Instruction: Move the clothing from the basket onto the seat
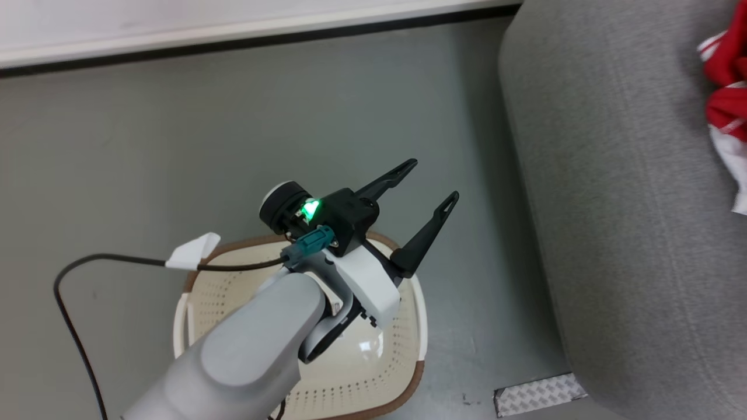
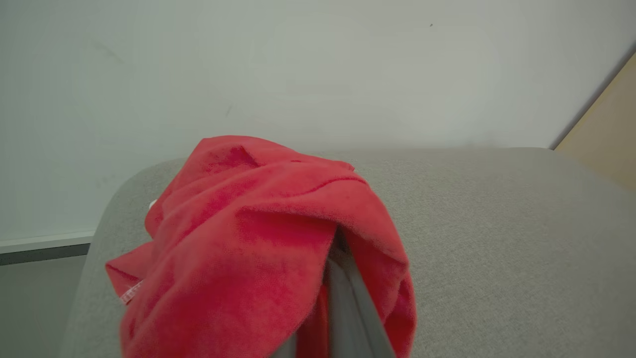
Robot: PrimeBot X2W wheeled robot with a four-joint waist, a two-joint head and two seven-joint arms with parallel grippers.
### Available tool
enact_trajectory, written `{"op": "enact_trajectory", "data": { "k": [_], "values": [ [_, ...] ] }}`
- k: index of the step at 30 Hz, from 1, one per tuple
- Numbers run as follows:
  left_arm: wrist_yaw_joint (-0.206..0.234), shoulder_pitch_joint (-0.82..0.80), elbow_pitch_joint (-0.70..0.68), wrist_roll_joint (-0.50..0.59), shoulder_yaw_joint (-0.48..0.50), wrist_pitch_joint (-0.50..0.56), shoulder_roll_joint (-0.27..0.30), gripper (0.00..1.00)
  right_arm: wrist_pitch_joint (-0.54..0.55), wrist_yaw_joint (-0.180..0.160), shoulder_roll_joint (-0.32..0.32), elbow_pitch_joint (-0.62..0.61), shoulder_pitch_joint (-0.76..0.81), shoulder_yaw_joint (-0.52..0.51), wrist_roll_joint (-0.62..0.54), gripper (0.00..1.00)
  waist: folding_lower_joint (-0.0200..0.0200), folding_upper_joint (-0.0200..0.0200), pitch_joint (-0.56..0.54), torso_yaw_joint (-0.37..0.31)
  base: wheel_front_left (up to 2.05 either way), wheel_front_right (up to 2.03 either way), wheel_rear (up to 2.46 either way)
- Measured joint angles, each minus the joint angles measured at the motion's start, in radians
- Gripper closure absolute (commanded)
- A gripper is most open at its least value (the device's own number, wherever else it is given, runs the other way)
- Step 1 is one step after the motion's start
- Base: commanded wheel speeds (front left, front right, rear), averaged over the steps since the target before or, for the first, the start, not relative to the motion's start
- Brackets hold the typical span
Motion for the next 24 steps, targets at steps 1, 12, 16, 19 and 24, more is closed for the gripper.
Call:
{"op": "enact_trajectory", "data": {
  "k": [1, 12, 16, 19, 24],
  "values": [
    [0.000, -0.003, 0.000, 0.000, 0.001, 0.000, 0.002, 0.00, 0.018, 0.000, -0.014, 0.023, -0.015, 0.014, 0.010, 1.00, 0.0000, 0.0000, 0.013, 0.009, 0.00, 0.00, 0.00],
    [0.009, -0.016, 0.004, 0.002, 0.006, -0.011, 0.009, 0.00, 0.332, 0.000, -0.151, 0.144, -0.129, 0.208, 0.130, 1.00, 0.0001, 0.0000, 0.084, 0.079, 0.00, 0.00, 0.00],
    [0.008, -0.016, 0.014, -0.001, 0.005, -0.020, 0.000, 0.00, 0.450, 0.000, -0.178, 0.150, -0.144, 0.266, 0.176, 0.64, -0.0001, 0.0000, 0.069, 0.077, 0.00, 0.00, 0.00],
    [0.008, -0.016, 0.026, -0.004, 0.007, -0.025, -0.004, 0.00, 0.484, 0.000, -0.183, 0.147, -0.153, 0.293, 0.202, 0.18, -0.0001, 0.0000, 0.051, 0.075, 0.00, 0.00, 0.00],
    [0.006, 0.001, 0.048, -0.021, 0.009, -0.038, -0.008, 0.00, 0.492, 0.000, -0.193, 0.136, -0.156, 0.336, 0.218, 0.00, -0.0001, 0.0000, 0.005, 0.065, 0.00, 0.00, 0.00]
  ]
}}
